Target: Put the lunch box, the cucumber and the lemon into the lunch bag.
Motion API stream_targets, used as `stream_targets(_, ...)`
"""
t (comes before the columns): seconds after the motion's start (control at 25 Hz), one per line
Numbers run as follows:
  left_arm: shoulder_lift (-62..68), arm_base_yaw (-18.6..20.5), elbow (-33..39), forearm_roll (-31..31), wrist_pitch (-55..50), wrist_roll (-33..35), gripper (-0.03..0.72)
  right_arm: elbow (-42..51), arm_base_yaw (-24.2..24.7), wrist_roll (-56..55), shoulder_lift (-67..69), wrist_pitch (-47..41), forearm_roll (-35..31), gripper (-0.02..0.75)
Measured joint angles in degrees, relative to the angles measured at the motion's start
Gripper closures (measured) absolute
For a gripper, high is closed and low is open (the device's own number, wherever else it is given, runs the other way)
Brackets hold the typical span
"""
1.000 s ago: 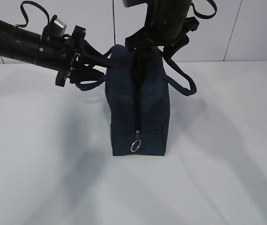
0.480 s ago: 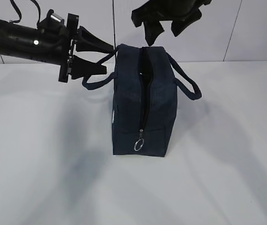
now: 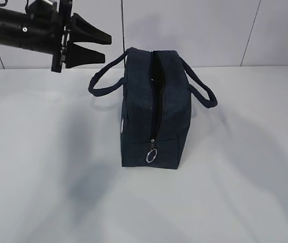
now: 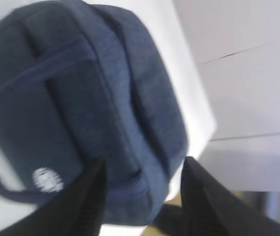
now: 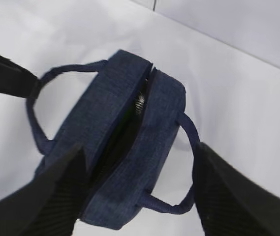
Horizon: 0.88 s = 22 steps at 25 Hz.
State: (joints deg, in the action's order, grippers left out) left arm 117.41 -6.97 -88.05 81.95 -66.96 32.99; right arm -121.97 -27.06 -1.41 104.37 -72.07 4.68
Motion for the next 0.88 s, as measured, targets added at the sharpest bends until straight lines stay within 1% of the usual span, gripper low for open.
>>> stream_targets(0.16, -2.1, 0.0, -6.2, -11.7, -0.9, -2.5, 0.350, 0.1, 0.0, 0.3, -2.4, -0.1, -2.3, 0.232)
stream_targets(0.24, -3.4, 0.0, -8.9, -18.2, -1.3, -5.3, 0.351, 1.3, 0.0, 0.3, -3.4, -0.1, -2.6, 0.232)
stream_targets(0.32, -5.3, -0.1, -11.0, -26.2, -1.6, -8.2, 0.352, 3.6, 0.0, 0.3, -4.6, -0.1, -2.7, 0.232)
stream_targets(0.48, -9.7, -0.6, -11.8, -42.5, -2.7, -13.9, 0.365, 11.5, 0.0, 0.3, -7.5, -0.1, -2.7, 0.232)
stream_targets(0.56, -11.8, -1.5, -11.8, -48.9, -2.9, -16.0, 0.372, 15.0, 0.0, 0.3, -9.2, -0.1, -2.7, 0.232)
stream_targets(0.72, -15.9, -4.3, -11.8, -58.0, -3.6, -19.0, 0.377, 20.7, 0.0, 0.3, -12.7, -0.1, -2.7, 0.232)
stream_targets(0.8, -18.1, -5.7, -11.7, -60.8, -3.8, -20.1, 0.378, 22.8, 0.0, 0.3, -14.3, -0.1, -3.1, 0.232)
stream_targets(0.88, -20.4, -7.3, -9.8, -63.0, -3.9, -20.8, 0.378, 23.9, 0.0, 0.3, -15.3, -0.1, -3.5, 0.232)
